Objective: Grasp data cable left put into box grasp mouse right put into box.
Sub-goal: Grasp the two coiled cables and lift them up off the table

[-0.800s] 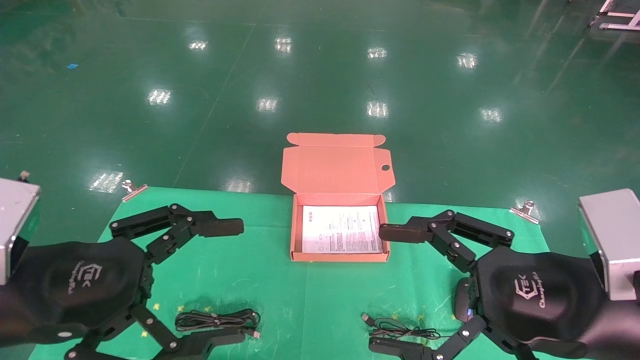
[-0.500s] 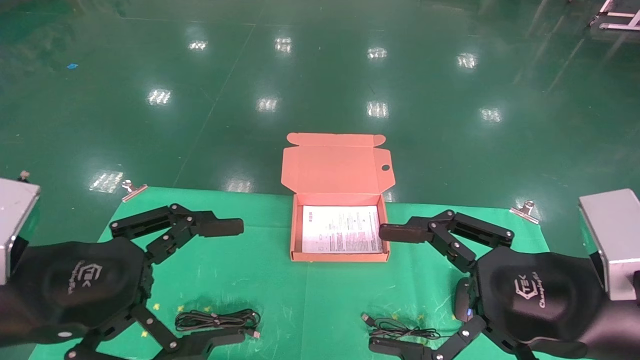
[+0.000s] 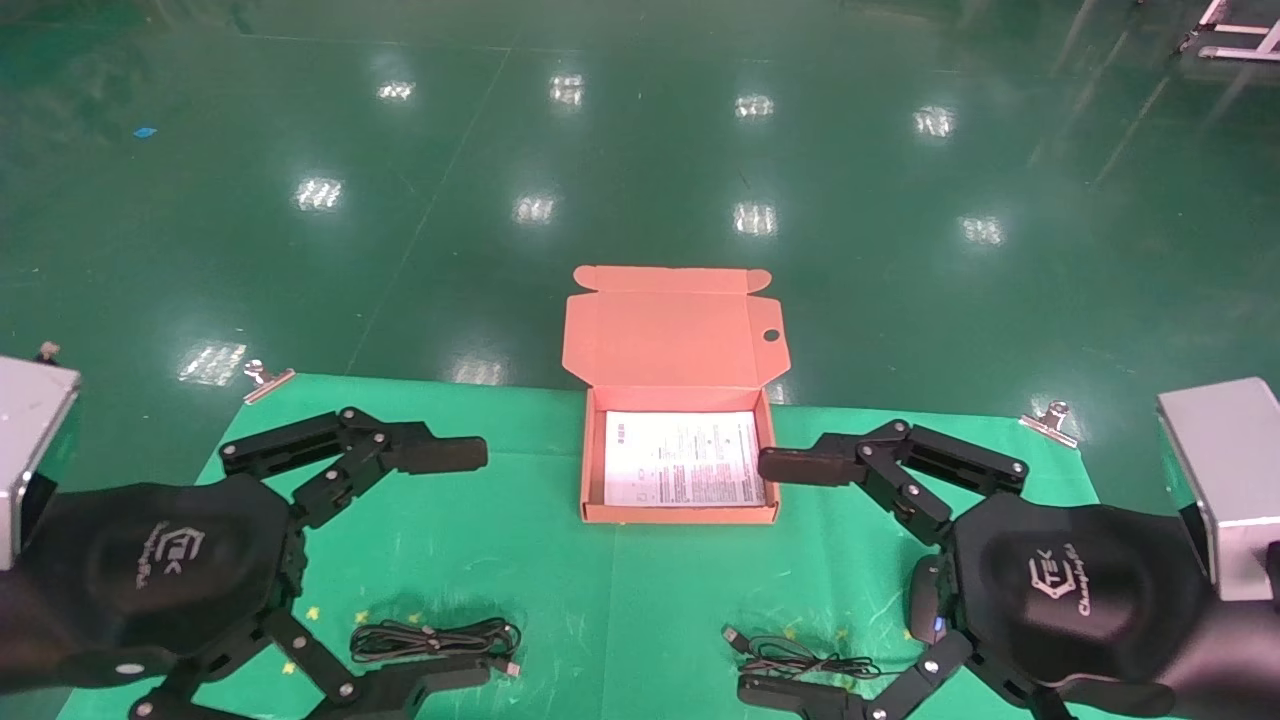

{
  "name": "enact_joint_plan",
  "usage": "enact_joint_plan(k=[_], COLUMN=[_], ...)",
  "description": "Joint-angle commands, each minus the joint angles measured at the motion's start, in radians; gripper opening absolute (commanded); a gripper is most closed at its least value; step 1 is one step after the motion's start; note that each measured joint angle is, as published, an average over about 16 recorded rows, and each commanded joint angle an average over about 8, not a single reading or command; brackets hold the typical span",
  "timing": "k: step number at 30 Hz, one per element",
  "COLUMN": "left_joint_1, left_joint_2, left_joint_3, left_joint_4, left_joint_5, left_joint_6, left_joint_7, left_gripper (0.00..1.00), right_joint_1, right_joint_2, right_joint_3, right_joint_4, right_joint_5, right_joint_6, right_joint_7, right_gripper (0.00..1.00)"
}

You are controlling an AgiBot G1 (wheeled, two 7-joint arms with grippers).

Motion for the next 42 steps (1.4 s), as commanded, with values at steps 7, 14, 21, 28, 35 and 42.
enact_joint_plan(k=[7, 14, 21, 28, 35, 42], left_joint_1=[0.000, -0.045, -0.196, -0.350, -0.537, -0.644], left_joint_2=[0.000, 0.000, 0.020, 0.053, 0.124, 0.208], left_joint_3=[-0.001, 0.021, 0.131, 0.327, 0.588, 0.765], left_joint_4=[0.000, 0.001, 0.031, 0.063, 0.084, 0.133], left_joint_5=[0.000, 0.041, 0.203, 0.392, 0.638, 0.807], left_joint_6=[0.001, 0.018, 0.078, 0.097, 0.099, 0.063], left_joint_7=[0.000, -0.016, -0.067, -0.087, -0.045, -0.006], left_gripper=[1.00, 1.00, 1.00, 1.00, 1.00, 1.00], right_joint_1=[0.000, 0.005, 0.061, 0.160, 0.244, 0.268], right_joint_2=[0.000, 0.002, 0.005, -0.024, -0.069, -0.108], right_joint_3=[0.000, 0.001, -0.020, -0.087, -0.182, -0.273], right_joint_4=[0.000, -0.001, 0.021, 0.058, 0.063, 0.057], right_joint_5=[0.000, -0.006, -0.131, -0.369, -0.590, -0.777], right_joint_6=[0.000, 0.001, -0.016, -0.042, -0.044, -0.018], right_joint_7=[0.000, -0.008, -0.105, -0.310, -0.492, -0.577], right_gripper=[1.00, 1.00, 1.00, 1.00, 1.00, 1.00])
